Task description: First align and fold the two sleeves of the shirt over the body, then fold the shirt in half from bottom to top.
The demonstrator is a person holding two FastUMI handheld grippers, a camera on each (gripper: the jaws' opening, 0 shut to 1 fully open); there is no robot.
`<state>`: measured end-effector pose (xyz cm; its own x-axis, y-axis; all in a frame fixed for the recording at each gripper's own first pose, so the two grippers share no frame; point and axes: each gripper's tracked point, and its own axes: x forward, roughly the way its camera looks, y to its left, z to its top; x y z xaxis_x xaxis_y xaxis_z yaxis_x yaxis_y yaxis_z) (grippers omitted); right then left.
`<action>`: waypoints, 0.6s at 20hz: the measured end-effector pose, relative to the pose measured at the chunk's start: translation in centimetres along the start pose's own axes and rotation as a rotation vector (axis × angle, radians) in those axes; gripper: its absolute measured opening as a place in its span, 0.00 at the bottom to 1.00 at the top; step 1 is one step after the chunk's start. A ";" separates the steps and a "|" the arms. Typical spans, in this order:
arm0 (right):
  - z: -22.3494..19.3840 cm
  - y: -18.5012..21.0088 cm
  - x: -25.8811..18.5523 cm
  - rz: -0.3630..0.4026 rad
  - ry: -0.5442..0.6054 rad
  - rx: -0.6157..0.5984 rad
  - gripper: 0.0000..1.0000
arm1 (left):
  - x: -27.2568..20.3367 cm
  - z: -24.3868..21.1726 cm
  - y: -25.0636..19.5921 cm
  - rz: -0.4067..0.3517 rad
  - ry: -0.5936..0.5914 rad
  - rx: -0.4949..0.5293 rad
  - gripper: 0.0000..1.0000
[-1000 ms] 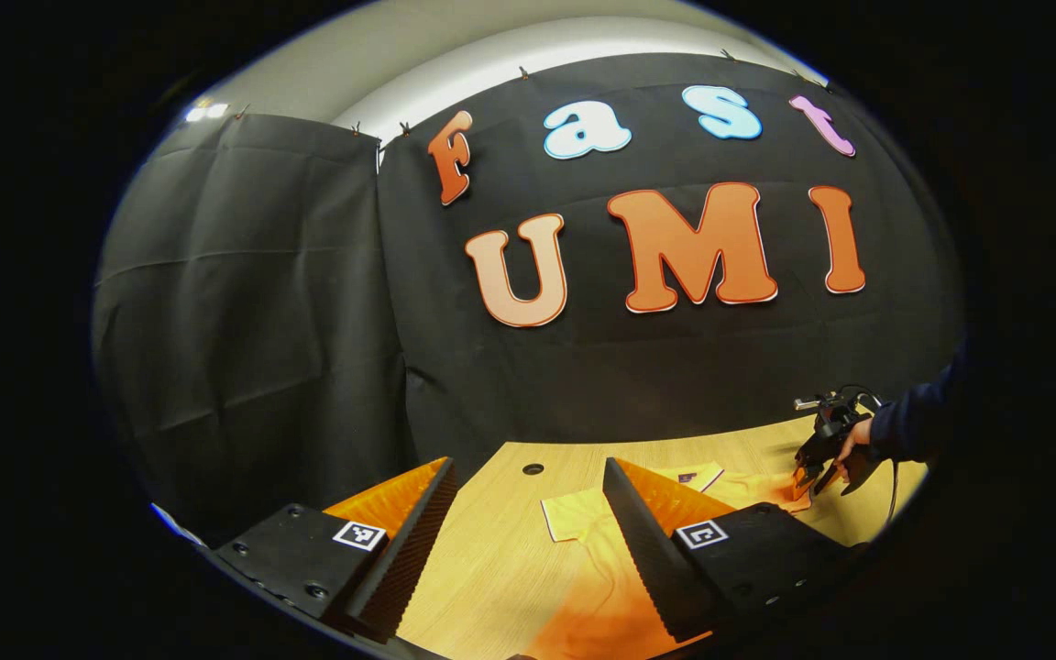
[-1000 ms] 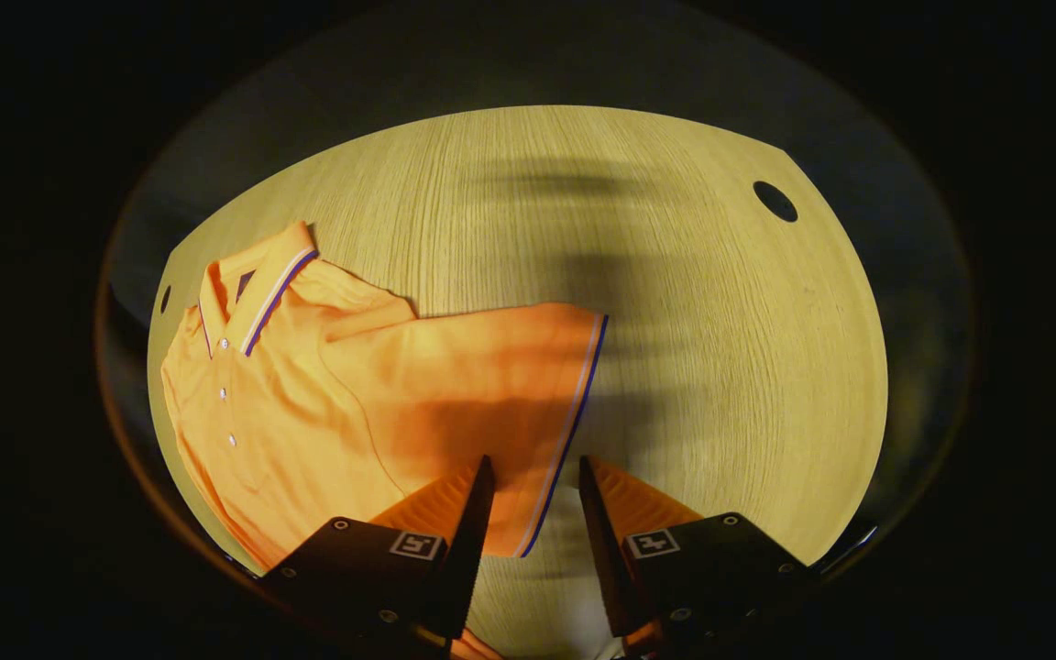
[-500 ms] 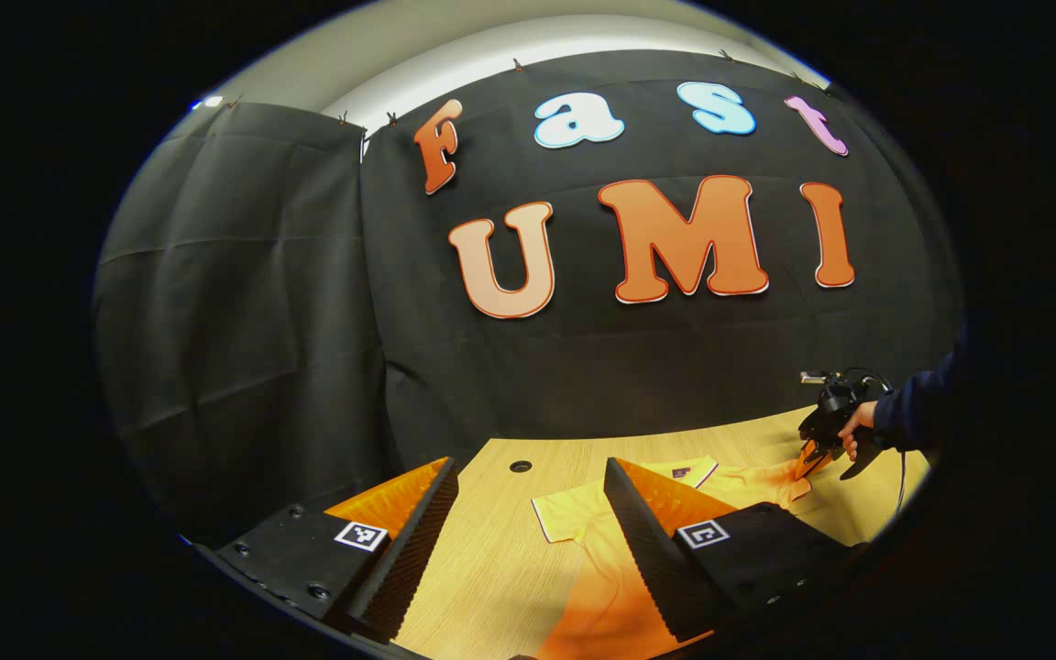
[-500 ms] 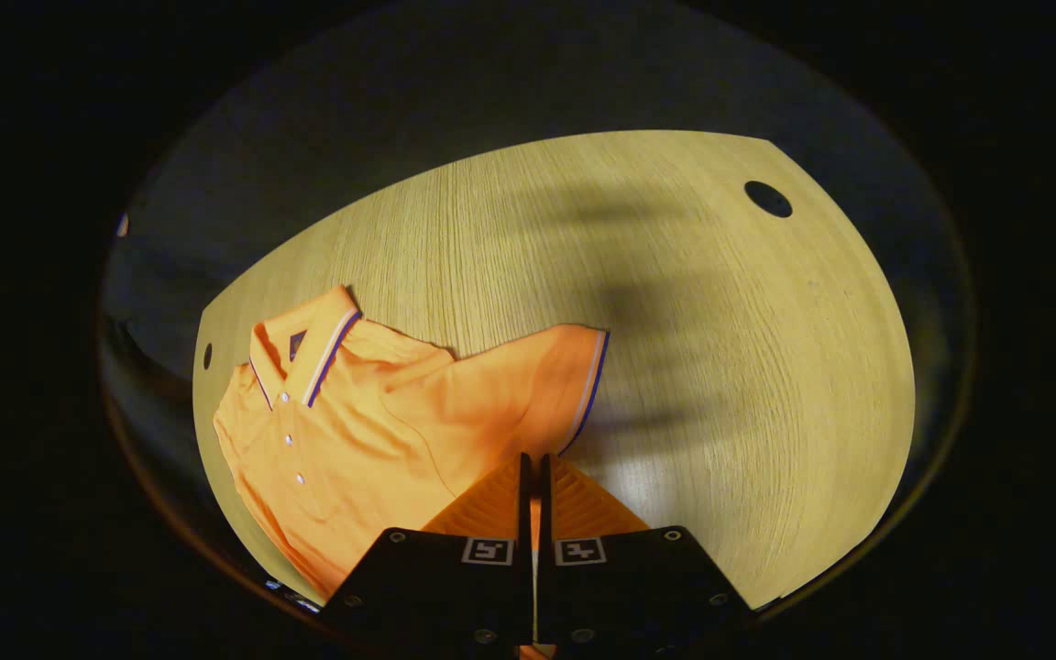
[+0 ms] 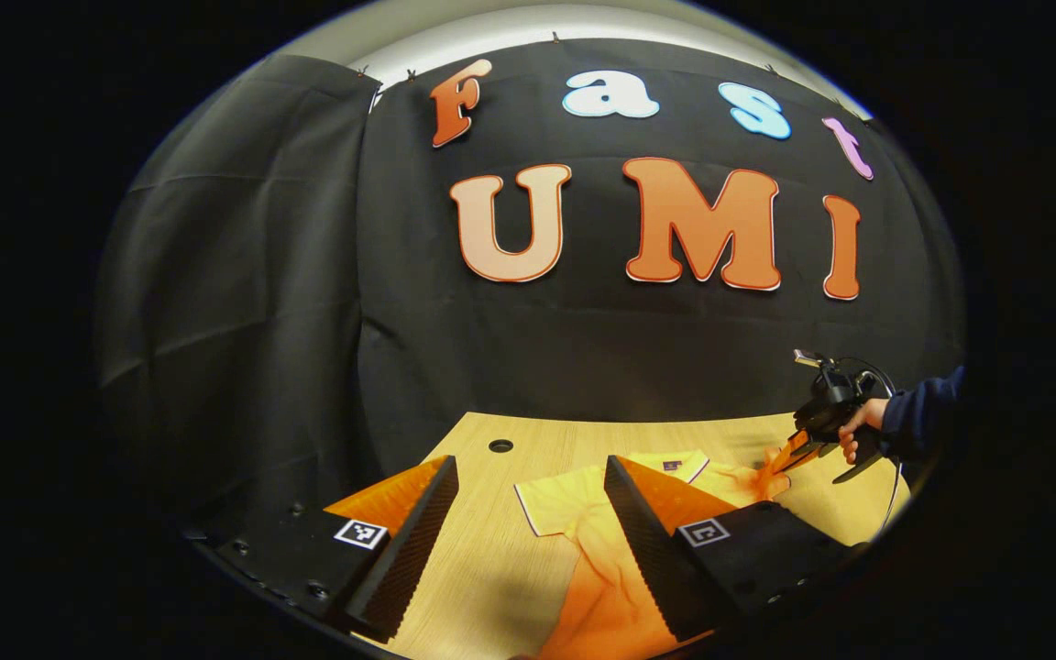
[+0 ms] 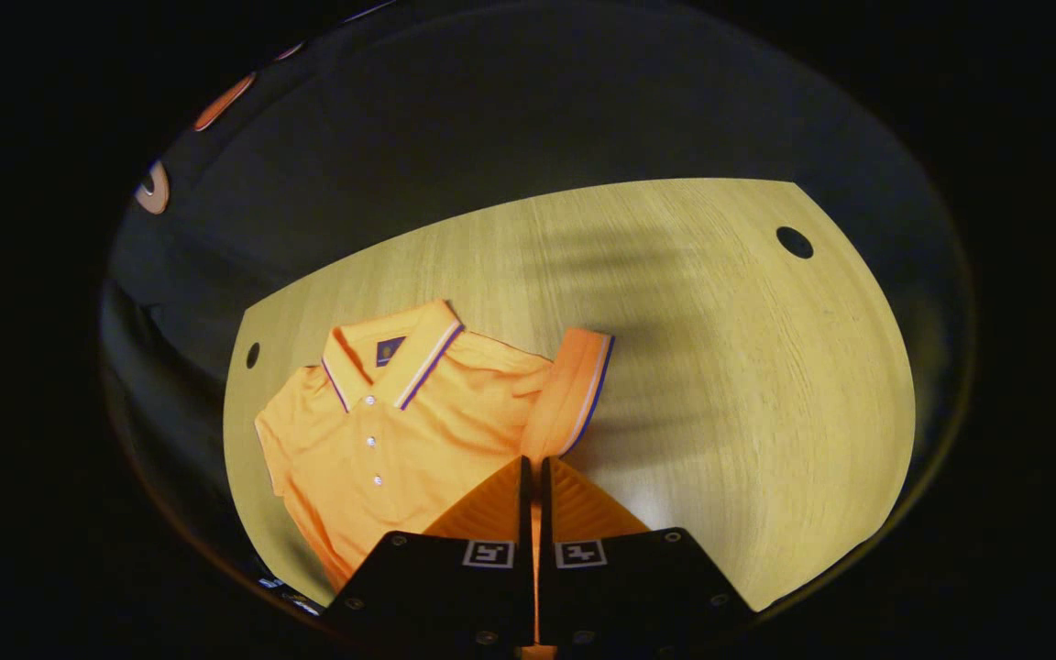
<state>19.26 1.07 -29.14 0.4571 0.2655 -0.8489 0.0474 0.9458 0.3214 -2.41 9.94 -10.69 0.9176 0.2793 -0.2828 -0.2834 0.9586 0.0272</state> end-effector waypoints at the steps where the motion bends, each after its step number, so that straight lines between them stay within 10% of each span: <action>1: -0.3 1.3 -0.1 0.024 0.007 0.001 0.02 | 0.2 -0.3 0.6 0.006 0.008 -0.006 0.99; 8: -1.2 6.2 -1.5 0.113 -0.005 -0.003 0.30 | 2.9 -2.7 3.4 -0.006 0.073 -0.057 0.99; 9: -1.2 6.1 -2.1 0.112 -0.021 -0.009 0.22 | 3.7 -3.0 3.5 -0.008 0.088 -0.051 0.99; 12: -0.6 6.2 -4.9 0.112 -0.123 -0.047 0.55 | 6.9 -3.8 4.3 0.003 0.139 -0.043 1.00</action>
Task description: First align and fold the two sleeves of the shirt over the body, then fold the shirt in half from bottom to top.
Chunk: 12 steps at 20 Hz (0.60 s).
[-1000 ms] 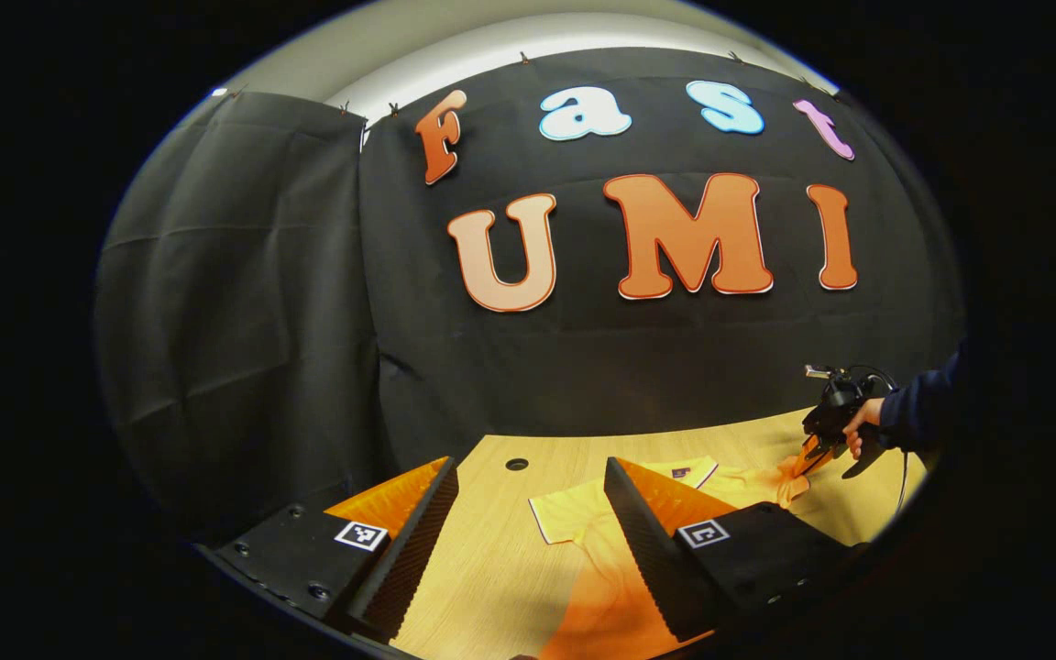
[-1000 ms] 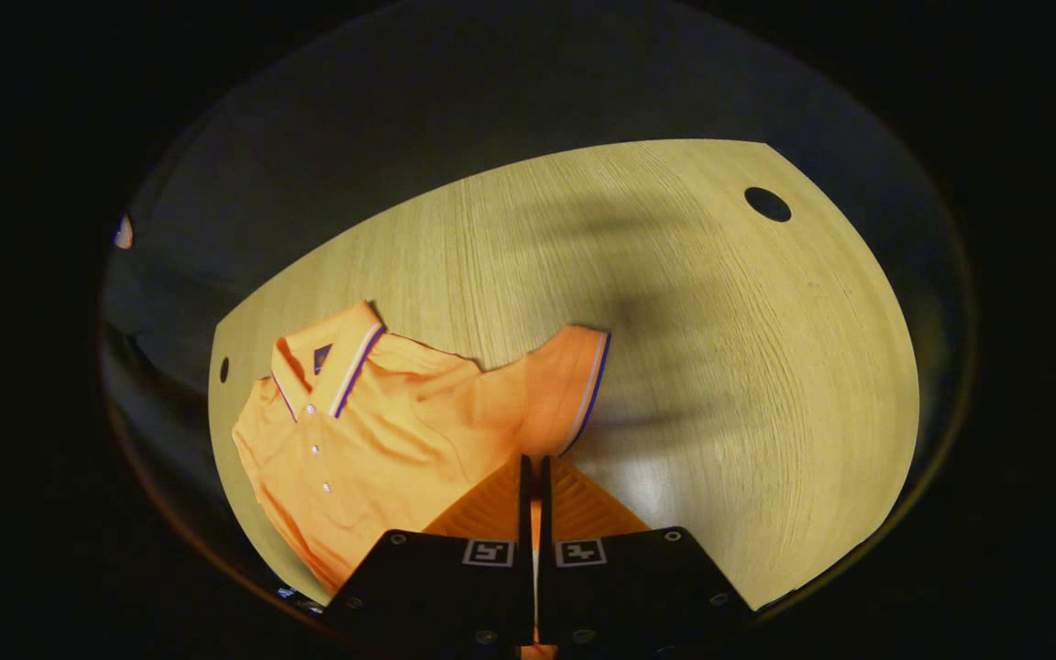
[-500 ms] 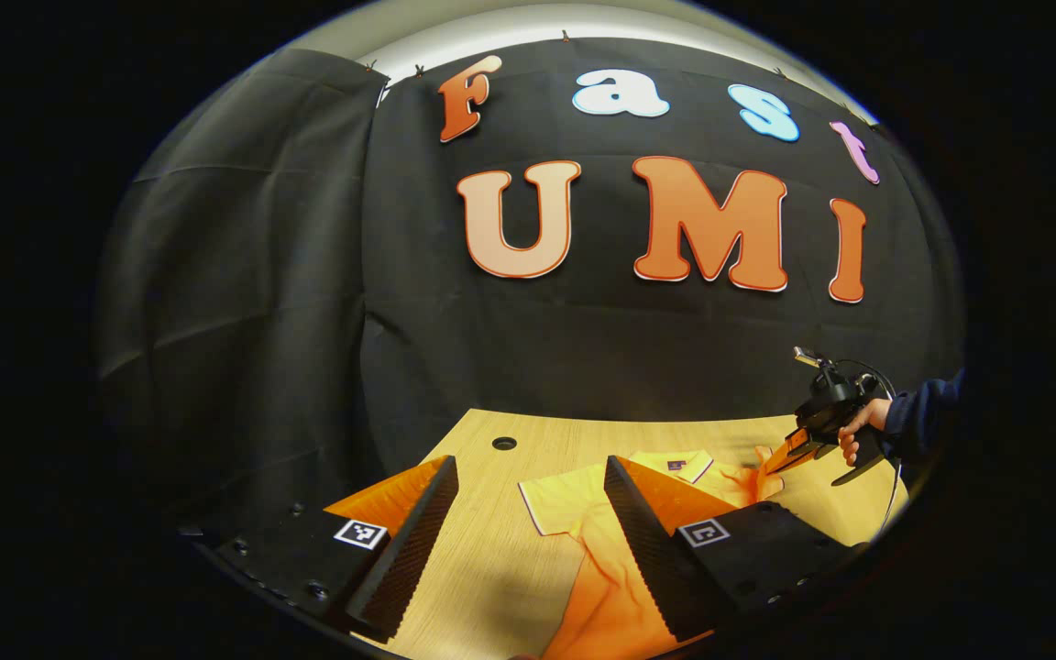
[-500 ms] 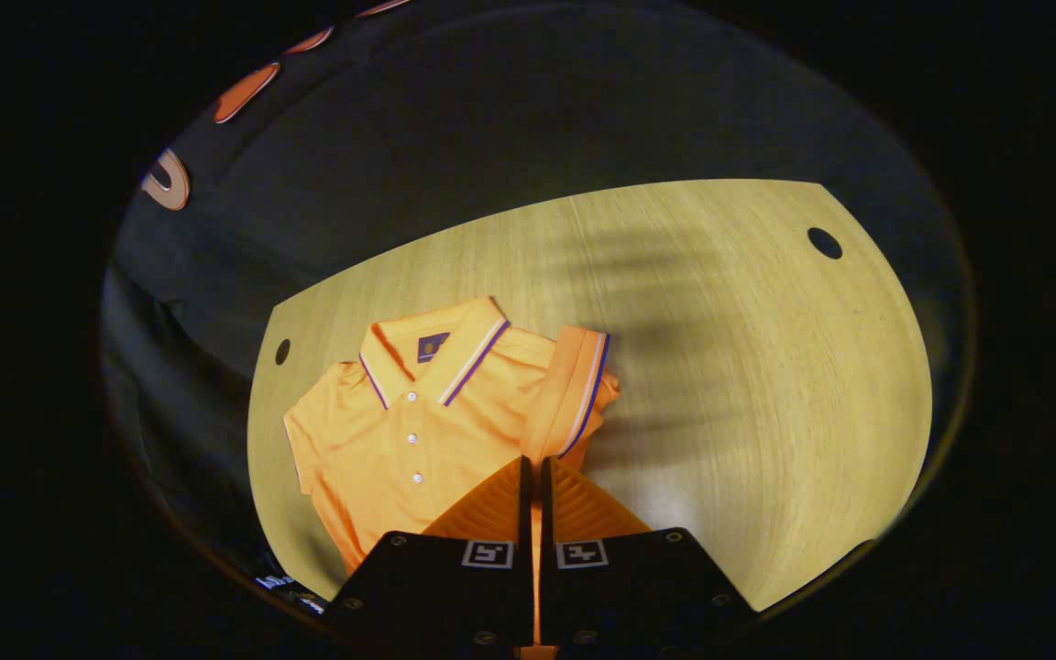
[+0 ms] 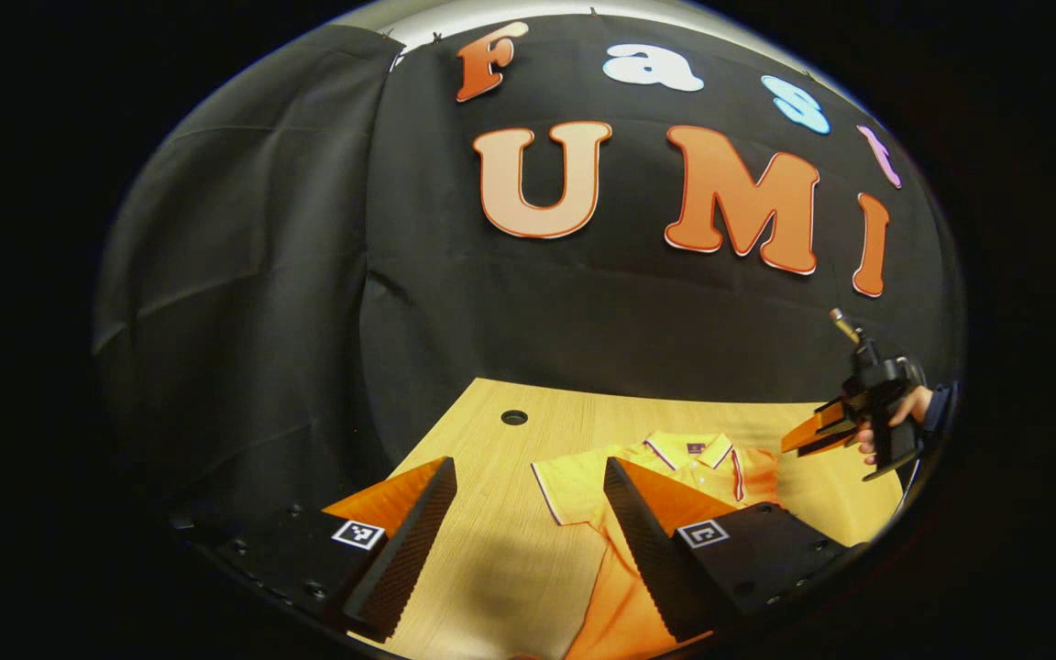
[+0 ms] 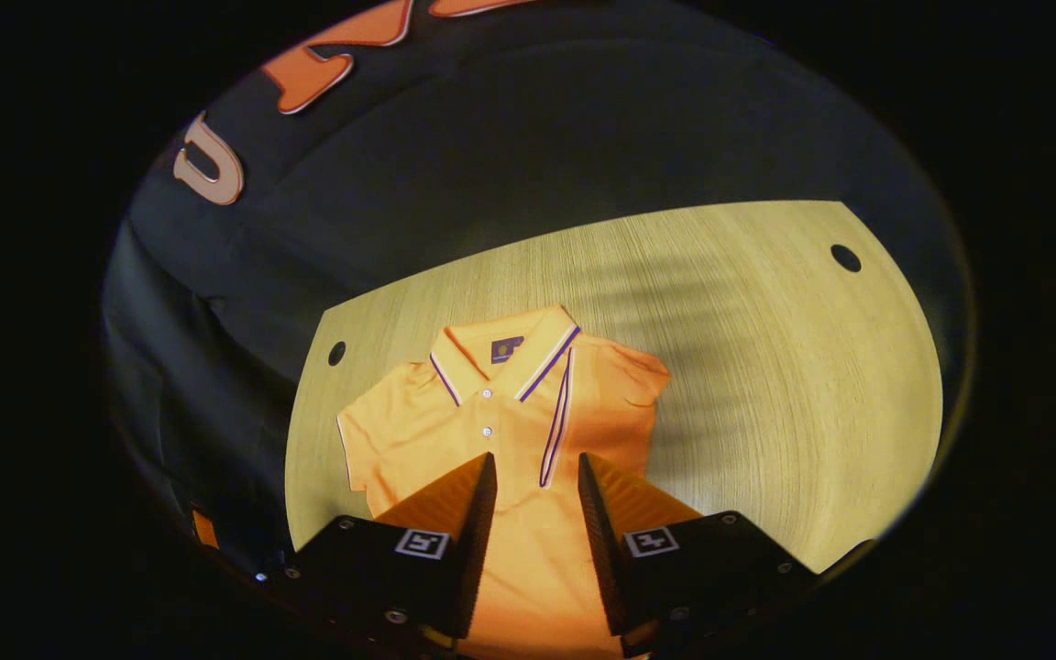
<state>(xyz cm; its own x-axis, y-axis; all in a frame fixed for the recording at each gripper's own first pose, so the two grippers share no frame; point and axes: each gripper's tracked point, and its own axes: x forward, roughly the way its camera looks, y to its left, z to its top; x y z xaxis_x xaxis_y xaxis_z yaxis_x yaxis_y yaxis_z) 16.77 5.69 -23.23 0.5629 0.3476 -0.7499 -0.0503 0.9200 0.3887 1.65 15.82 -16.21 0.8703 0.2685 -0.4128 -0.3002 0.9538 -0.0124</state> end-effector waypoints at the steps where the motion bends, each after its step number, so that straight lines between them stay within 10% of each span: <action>1: 0.2 -0.2 -1.0 -0.011 -0.036 -0.016 0.62 | 0.9 0.1 -0.1 -0.016 0.013 0.001 1.00; 4: 0.8 -1.1 -4.8 -0.063 -0.153 -0.046 0.84 | 5.3 -0.6 -1.9 -0.100 0.088 -0.011 1.00; 12: -1.8 -5.6 -15.7 -0.245 -0.378 -0.020 0.93 | 16.6 -7.5 -5.2 -0.166 0.488 -0.068 0.97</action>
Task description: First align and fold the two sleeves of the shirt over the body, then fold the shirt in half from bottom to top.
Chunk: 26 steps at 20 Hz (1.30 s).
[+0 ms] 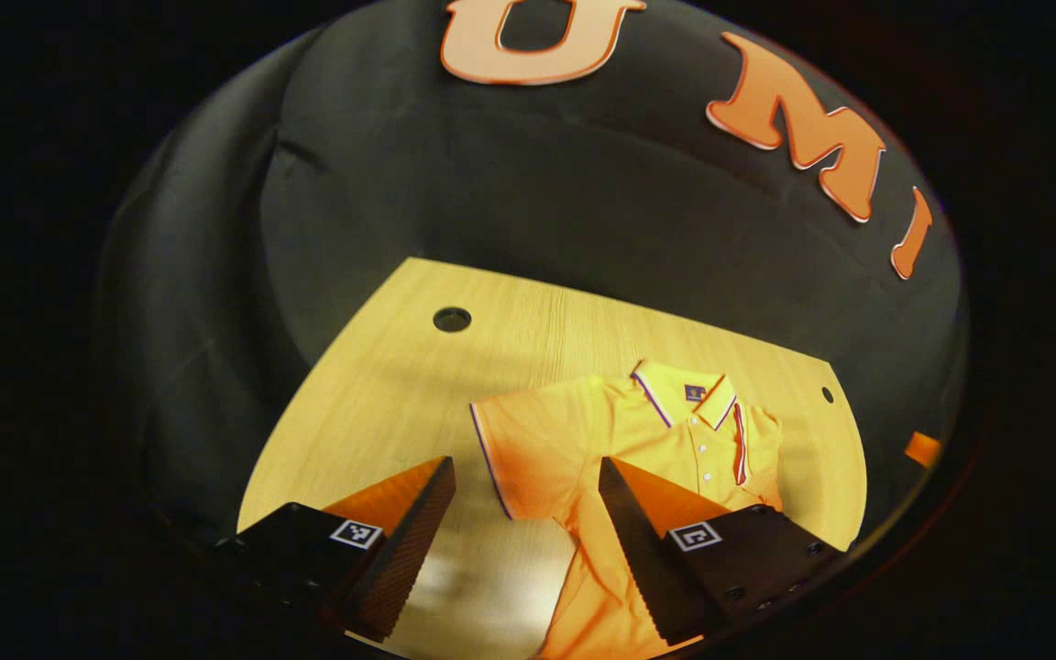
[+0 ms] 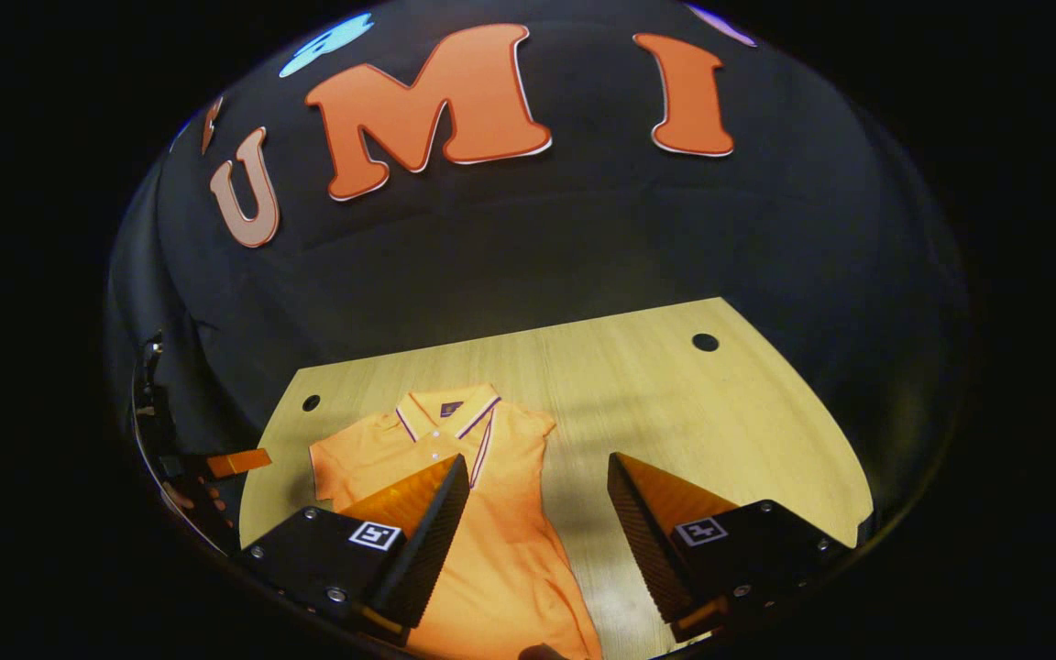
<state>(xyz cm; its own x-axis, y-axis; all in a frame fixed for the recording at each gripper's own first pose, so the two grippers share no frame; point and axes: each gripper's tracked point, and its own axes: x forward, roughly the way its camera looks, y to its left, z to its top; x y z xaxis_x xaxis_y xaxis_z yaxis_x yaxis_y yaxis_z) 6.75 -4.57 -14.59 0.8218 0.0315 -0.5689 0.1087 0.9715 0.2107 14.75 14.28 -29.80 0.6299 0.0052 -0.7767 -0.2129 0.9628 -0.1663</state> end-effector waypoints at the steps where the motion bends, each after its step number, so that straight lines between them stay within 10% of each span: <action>1: -0.2 -0.9 -1.3 -0.023 -0.011 0.003 0.93 | 1.5 -0.1 -0.2 0.000 0.038 0.004 0.98; 19: -2.1 -9.7 -11.5 -0.225 -0.097 0.080 0.94 | 13.1 -4.8 1.3 0.174 0.526 0.017 0.88; 21: -2.2 -9.9 -11.4 -0.232 -0.096 0.082 0.94 | 13.4 -4.5 0.6 0.133 0.504 0.034 0.73; 23: -2.2 -9.6 -11.2 -0.225 -0.095 0.090 0.94 | 13.5 -4.3 0.1 0.099 0.500 0.043 0.17; 26: -2.2 -9.2 -10.9 -0.215 -0.095 0.081 0.94 | 13.0 -3.0 -0.7 0.040 0.443 0.047 0.07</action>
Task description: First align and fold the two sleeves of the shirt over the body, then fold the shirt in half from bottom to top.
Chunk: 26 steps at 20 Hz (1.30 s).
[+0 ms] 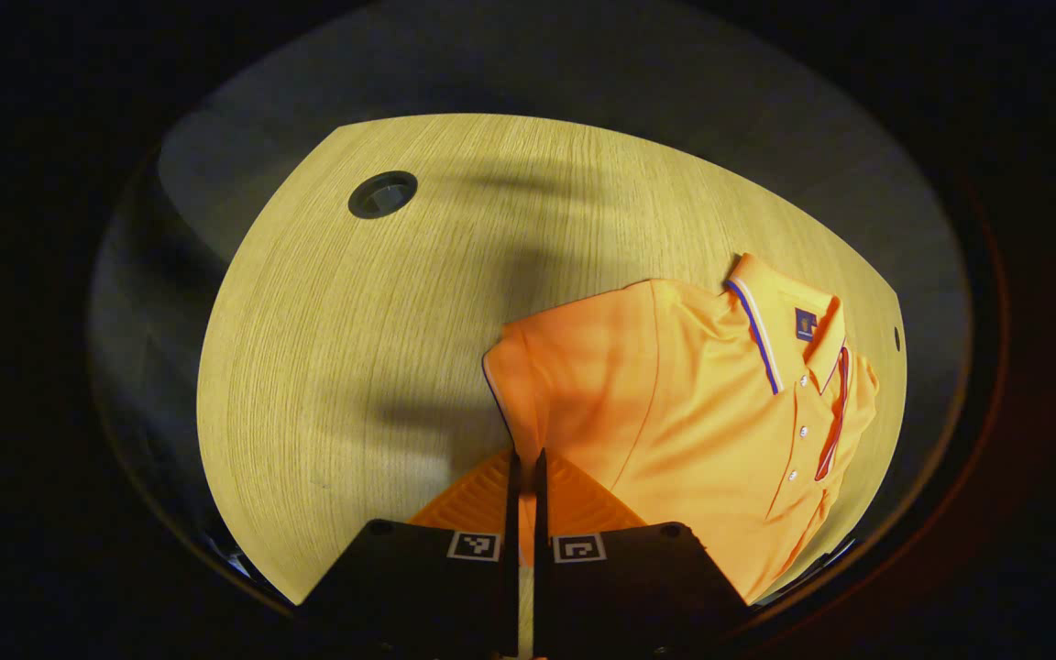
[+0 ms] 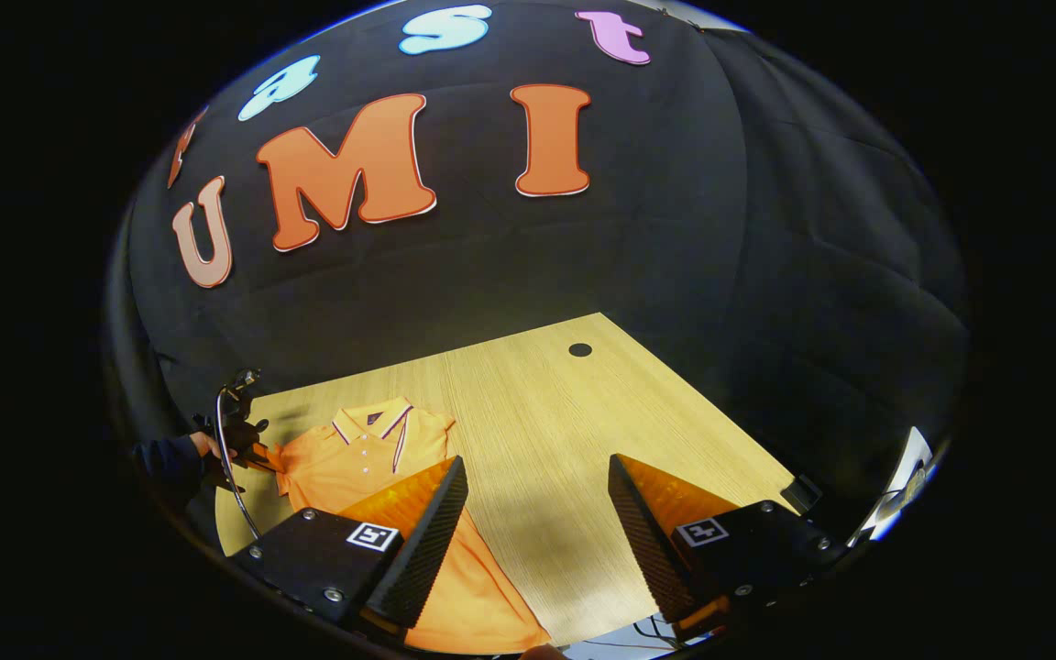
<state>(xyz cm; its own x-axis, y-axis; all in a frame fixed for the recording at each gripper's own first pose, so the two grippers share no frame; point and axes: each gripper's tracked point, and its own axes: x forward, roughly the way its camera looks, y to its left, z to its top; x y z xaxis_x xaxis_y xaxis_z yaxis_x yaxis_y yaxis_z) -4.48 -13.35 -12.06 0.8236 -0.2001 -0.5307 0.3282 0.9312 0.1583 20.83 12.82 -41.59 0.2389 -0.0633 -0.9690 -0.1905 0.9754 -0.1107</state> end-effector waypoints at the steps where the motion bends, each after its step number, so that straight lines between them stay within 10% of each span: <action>1: -0.1 0.2 0.2 -0.002 0.003 -0.004 0.94 | -0.7 0.6 -0.4 -0.011 -0.025 0.010 0.07; 15: -1.5 2.9 0.5 0.031 0.000 -0.017 0.94 | -6.2 1.8 -15.4 -0.147 -0.190 0.395 0.10; 20: -3.1 1.7 -0.9 -0.010 0.011 0.014 0.94 | -6.8 0.7 -21.0 -0.340 -0.230 0.426 0.39; 26: -3.4 1.3 -1.2 -0.022 -0.012 0.007 0.94 | -11.2 0.4 -19.4 -0.313 -0.398 0.426 0.90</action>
<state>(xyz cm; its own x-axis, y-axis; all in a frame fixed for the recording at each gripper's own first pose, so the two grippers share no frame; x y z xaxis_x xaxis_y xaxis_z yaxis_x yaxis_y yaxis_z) -6.65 -10.89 -14.07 0.8217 -0.2238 -0.5242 0.3490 0.9246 0.1523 22.19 -5.30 -28.54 0.5710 -0.3548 -0.7404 0.3195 0.9267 -0.1977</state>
